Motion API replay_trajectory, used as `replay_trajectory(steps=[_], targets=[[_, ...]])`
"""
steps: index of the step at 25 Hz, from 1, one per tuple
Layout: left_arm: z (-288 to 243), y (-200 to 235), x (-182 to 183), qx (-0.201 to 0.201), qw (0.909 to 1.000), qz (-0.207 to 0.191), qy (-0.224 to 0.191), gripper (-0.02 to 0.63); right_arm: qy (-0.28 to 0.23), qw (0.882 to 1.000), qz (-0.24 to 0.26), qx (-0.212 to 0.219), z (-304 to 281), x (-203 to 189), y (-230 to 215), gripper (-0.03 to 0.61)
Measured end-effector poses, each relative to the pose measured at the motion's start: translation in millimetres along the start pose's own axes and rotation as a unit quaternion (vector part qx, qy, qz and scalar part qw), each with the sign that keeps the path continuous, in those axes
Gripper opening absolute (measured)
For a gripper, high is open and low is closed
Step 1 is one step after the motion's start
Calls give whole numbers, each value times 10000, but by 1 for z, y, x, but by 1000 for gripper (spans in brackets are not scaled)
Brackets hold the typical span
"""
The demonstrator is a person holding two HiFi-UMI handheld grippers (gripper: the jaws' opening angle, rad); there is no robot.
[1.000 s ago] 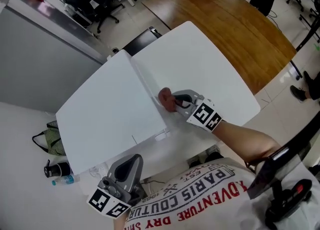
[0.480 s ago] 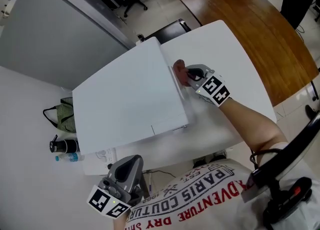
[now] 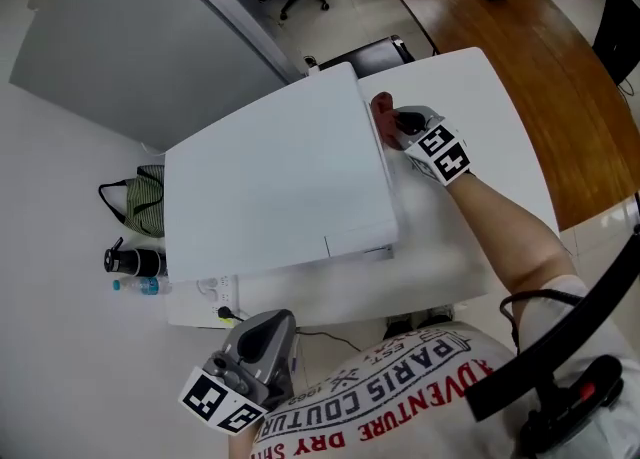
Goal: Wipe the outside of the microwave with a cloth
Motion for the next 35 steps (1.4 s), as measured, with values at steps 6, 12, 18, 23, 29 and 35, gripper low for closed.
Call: replay_trajectory(steps=[6, 12, 18, 23, 29, 35], targets=[[6, -2, -3, 159, 9999, 23, 39, 2, 13, 9998, -165, -66, -9, 3, -9, 18], [4, -9, -10, 199, 9997, 98, 93, 2, -2, 9998, -179, -64, -4, 0, -10, 28], [-22, -17, -16, -265, 9995, 54, 188, 2, -124, 9994, -332, -5, 43, -19, -4, 34], [-48, -29, -8, -924, 9953, -274, 88, 2, -247, 9992, -318, 81, 114, -36, 33, 34], [-40, -36, -12, -2004, 9766, -774, 45, 2, -332, 9971, -659, -163, 207, -46, 114, 34], [6, -14, -45, -2681, 9584, -981, 45, 2, -552, 9919, -1146, -10, 264, -24, 255, 35]])
Point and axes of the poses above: the fingertips, and each gripper's own axes: z backward along the fingers, y to its left, x out of its top, the point moved 1 cm from there along z, backward along the fingers, and after that the axes turned 14 degrees about y, right-handed, at the moved point
